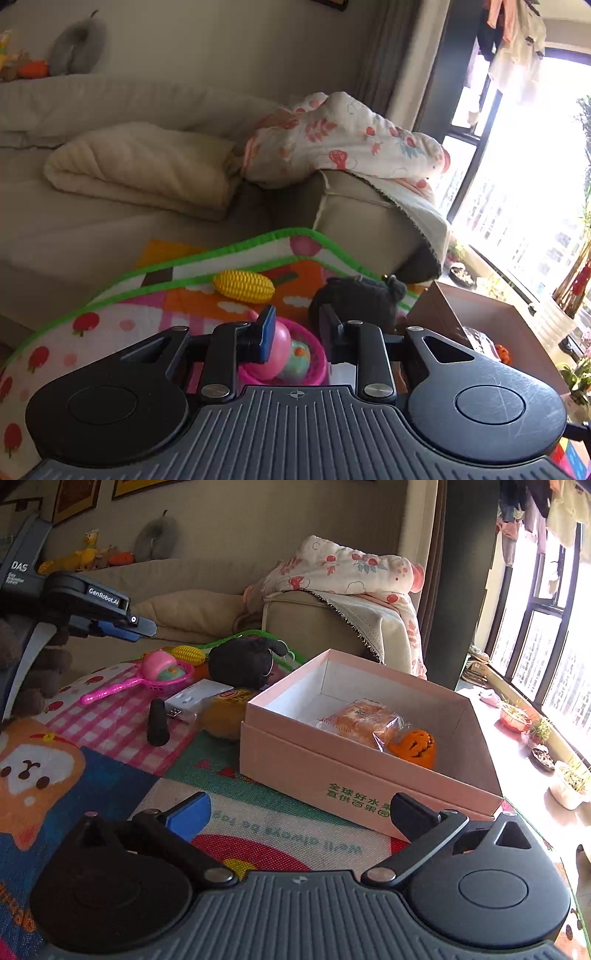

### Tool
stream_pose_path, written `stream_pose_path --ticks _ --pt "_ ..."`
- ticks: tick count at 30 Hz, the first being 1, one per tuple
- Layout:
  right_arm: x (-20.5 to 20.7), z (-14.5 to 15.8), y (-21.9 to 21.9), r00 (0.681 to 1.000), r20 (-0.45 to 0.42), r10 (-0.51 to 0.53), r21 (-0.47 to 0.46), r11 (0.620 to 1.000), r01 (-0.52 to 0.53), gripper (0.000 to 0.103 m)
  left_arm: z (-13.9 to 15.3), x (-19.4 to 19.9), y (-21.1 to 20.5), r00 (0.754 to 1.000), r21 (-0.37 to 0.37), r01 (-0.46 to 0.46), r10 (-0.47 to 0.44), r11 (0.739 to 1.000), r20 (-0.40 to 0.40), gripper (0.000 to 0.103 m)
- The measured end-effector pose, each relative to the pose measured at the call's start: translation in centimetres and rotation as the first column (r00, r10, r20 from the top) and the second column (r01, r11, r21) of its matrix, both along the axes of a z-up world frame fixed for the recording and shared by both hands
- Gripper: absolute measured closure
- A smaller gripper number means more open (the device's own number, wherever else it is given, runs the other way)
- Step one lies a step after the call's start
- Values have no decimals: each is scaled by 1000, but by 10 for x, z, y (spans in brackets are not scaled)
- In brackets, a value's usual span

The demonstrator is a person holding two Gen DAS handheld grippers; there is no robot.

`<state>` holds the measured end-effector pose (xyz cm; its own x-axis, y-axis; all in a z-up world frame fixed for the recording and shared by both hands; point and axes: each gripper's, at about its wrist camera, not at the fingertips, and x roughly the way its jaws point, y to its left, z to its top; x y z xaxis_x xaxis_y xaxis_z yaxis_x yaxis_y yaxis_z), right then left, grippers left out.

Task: Organize objects
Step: 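Grasp the yellow corn toy with the left tool, then grasp the black cylinder with the right tool while the left tool holds the corn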

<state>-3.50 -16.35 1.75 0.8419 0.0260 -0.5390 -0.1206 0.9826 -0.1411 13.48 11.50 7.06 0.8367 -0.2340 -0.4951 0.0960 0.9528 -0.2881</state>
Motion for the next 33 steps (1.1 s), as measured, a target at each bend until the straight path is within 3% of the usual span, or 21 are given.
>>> stream_pose_path --ticks 5,10,13,18,21,25,27,30,33 --pt "-6 -5 7 998 62 -12 -24 1000 14 0 -5 87 16 979 -32 -96 89 995 -184 75" --pt "-7 -3 2 997 69 -26 -2 1000 26 0 -30 137 26 917 -85 -213 168 973 -362 74" --pt "-5 -3 0 998 56 -29 17 999 28 0 -40 150 25 908 -160 -239 161 958 -387 69" --pt "-3 -4 -3 998 44 -38 35 999 36 0 -49 175 4 892 -96 -220 160 971 -423 67" --pt "-2 -4 -6 998 43 -47 51 998 44 0 -45 173 -12 912 -8 -150 135 989 -388 69" --pt "0 -5 -9 998 30 -54 66 996 52 0 -32 147 -17 946 -46 -77 59 996 -319 70" --pt "1 -5 -9 998 26 -59 66 996 57 0 -18 119 -20 967 -48 -22 10 999 -255 70" --pt "1 -6 -9 998 25 -58 65 996 57 0 3 58 -28 987 10 65 -63 998 -149 70" --pt "3 -6 -7 999 10 -49 57 997 48 0 8 -9 -34 984 48 159 -155 986 -89 69"
